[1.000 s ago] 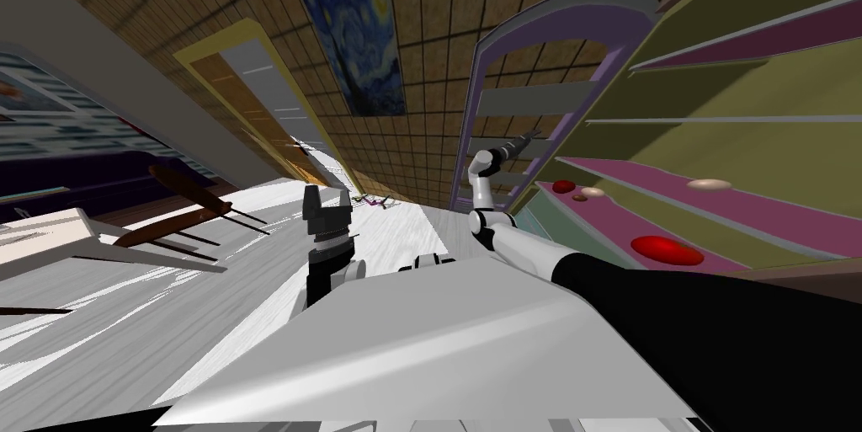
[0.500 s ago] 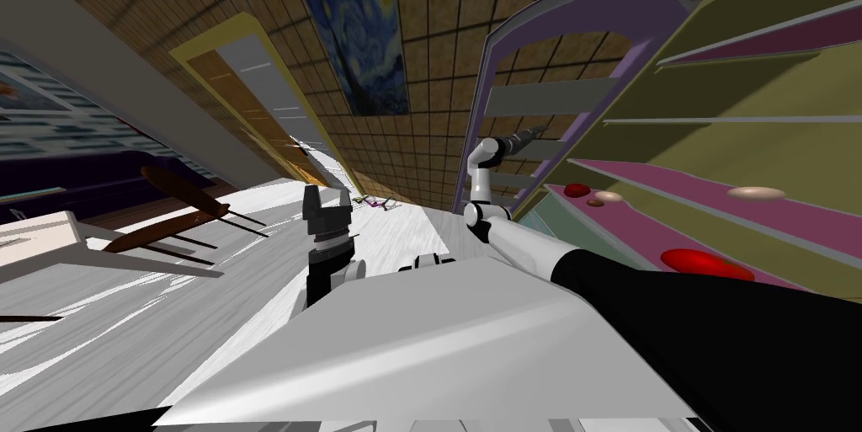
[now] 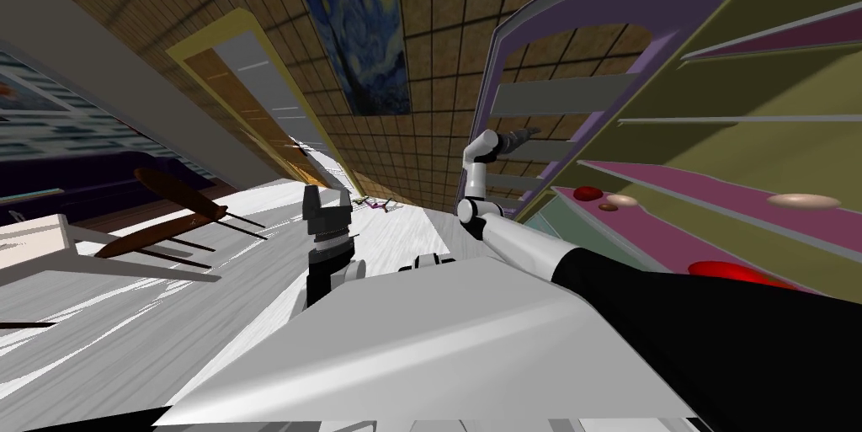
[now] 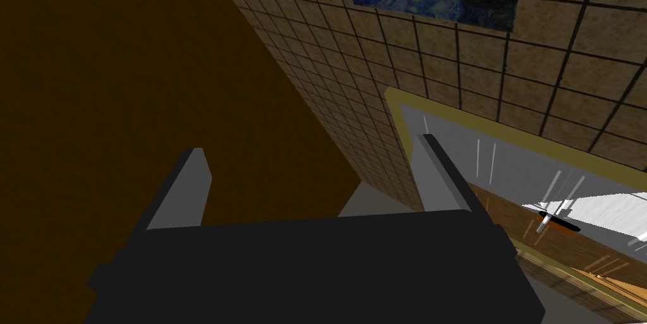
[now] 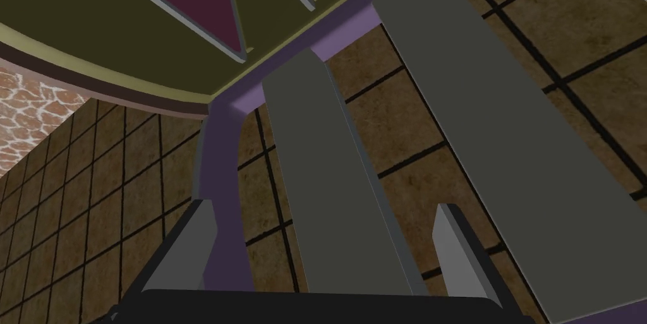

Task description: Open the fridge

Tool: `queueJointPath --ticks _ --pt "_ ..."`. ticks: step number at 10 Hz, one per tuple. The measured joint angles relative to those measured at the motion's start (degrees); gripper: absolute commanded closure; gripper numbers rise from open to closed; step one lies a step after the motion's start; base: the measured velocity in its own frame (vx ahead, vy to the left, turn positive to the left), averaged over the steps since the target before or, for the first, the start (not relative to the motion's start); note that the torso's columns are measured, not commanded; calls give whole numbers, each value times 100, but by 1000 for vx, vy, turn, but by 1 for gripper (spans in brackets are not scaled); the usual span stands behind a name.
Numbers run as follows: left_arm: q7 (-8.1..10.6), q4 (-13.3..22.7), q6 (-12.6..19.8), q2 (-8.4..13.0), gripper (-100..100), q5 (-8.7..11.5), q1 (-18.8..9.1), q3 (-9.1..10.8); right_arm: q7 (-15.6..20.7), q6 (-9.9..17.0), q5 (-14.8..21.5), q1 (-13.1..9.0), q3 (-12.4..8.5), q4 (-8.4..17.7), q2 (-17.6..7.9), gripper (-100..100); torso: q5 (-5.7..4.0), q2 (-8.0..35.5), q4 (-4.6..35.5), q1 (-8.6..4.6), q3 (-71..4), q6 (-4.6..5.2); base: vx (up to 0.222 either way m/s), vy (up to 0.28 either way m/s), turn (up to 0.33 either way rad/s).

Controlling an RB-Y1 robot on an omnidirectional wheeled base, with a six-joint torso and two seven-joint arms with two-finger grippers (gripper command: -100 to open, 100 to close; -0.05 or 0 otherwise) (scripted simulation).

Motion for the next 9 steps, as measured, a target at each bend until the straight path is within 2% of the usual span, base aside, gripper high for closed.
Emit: queueJointPath --ticks 2,4,6,9 --pt "0 0 0 0 0 0 0 0 66 -64 -75 -101 -69 -88 353 -100 -2 2 1 -6 1 1 40 17 4" --pt "0 0 0 0 0 0 -1 0 88 -95 -120 -199 -117 -63 622 -100 -2 6 2 -8 4 1 15 7 2" --pt "0 0 0 0 0 0 -1 0 91 -101 -120 -202 -116 -65 636 -100 -2 2 1 -7 1 1 3 -4 2" --pt "0 0 0 0 0 0 -1 0 419 -234 -127 -522 -113 -114 584 -100 -2 -6 -2 -5 -4 1 14 -17 4"
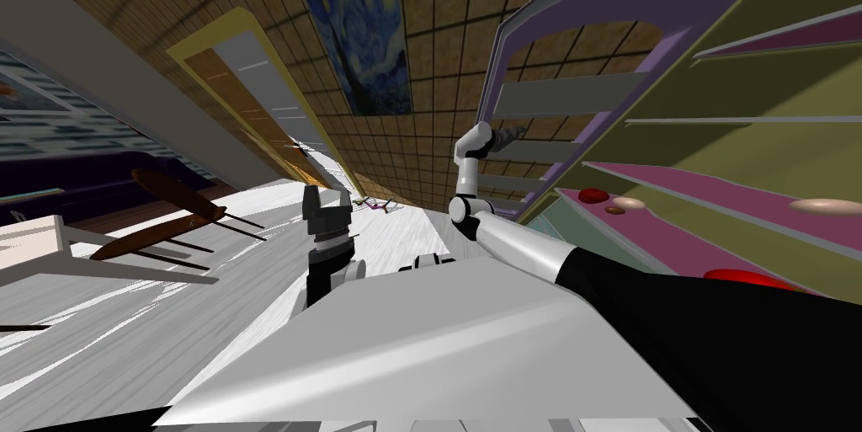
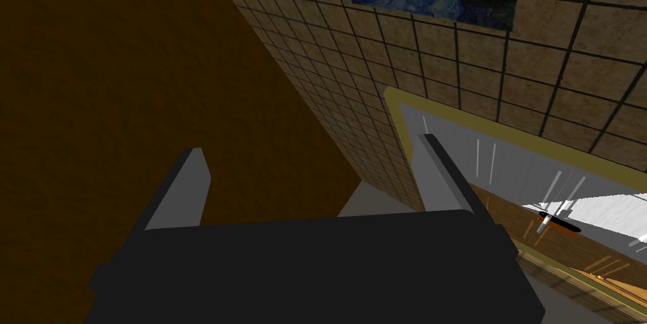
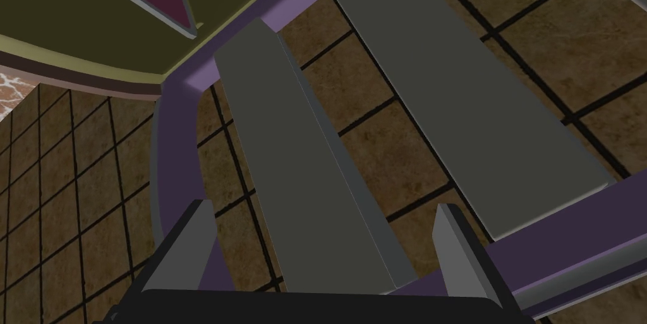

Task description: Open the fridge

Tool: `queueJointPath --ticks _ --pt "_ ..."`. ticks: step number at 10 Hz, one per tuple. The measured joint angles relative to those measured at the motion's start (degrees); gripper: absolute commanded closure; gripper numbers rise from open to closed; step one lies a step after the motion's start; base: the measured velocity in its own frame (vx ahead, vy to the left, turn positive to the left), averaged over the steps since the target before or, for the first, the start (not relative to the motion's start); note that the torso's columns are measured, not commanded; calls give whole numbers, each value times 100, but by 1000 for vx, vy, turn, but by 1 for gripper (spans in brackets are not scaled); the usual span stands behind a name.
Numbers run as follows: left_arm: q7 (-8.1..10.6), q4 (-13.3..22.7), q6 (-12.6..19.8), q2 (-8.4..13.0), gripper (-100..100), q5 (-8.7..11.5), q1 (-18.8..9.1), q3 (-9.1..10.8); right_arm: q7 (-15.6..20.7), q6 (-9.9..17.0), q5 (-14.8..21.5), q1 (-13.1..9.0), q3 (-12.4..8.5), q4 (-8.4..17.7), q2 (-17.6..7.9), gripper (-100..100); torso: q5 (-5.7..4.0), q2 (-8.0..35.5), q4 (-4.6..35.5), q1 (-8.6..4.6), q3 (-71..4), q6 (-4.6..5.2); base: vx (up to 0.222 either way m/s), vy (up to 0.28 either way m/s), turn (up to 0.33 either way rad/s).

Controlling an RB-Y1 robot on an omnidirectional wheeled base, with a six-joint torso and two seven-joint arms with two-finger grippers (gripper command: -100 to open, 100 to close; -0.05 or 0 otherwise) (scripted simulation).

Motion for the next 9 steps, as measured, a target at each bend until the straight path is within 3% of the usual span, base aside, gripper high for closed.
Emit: queueJointPath --ticks 3,4,9 --pt "0 0 0 0 0 0 0 0 248 -139 3 -380 -9 131 -116 -100 1 5 2 4 3 -1 9 -13 3" --pt "0 0 0 0 0 0 0 0 264 -151 3 -394 -9 139 -121 0 1 5 1 5 4 0 0 0 0" --pt "0 0 0 0 0 0 0 0 262 -150 3 -393 -9 138 -121 0 1 3 1 3 2 0 0 0 0"
